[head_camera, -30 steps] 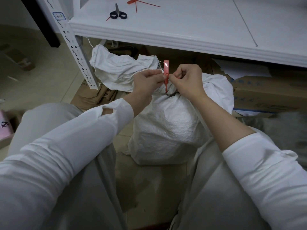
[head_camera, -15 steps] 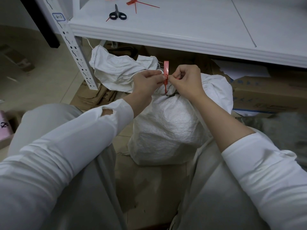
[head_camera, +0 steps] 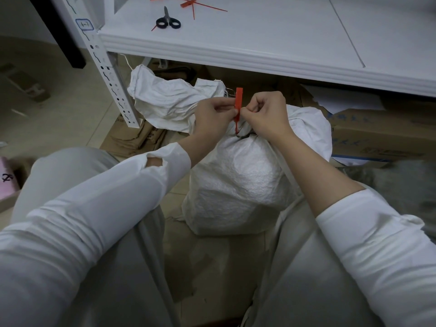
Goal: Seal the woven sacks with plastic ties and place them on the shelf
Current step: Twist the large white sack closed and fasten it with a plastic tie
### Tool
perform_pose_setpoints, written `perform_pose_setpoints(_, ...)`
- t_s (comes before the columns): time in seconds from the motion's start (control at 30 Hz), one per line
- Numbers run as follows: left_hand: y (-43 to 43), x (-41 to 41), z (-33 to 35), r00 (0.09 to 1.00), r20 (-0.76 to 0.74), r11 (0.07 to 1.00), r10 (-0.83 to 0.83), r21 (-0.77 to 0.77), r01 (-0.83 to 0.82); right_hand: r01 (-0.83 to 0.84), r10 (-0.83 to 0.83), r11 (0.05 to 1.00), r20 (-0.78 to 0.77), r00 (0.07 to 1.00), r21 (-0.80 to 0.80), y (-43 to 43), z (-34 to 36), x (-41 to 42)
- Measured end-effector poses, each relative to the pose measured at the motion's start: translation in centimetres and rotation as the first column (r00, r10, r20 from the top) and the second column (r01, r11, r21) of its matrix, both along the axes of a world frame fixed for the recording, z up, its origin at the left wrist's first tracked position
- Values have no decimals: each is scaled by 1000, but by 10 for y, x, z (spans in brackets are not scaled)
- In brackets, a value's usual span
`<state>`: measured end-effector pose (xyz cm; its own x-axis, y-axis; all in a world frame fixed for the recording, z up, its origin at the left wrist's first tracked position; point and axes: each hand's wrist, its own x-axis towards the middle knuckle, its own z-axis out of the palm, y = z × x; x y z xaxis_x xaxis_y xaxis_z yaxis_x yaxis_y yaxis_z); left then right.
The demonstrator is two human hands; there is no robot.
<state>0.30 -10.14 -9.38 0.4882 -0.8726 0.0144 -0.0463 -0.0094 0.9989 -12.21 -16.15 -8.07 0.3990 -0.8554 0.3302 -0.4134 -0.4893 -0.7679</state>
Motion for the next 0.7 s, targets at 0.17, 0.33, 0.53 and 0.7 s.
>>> perform_pose_setpoints(0.17,-1,0,1,980,198,999,14,-48,-4,-2,2,1000,-9,1000,5,0,1,-2)
perform_pose_setpoints(0.33,4,-5,1,932,362,992,-1,-114,46,-60,59,998,24,998,35,5,1,-4)
perform_pose_setpoints(0.53,5,-7,6,982,189,999,6,-47,3,-22,20,998,29,999,56,4,3,-4)
perform_pose_setpoints(0.7,5,-2,5,999,-22,999,37,5,-37,-8,8,999,19,1000,38,6,4,-4)
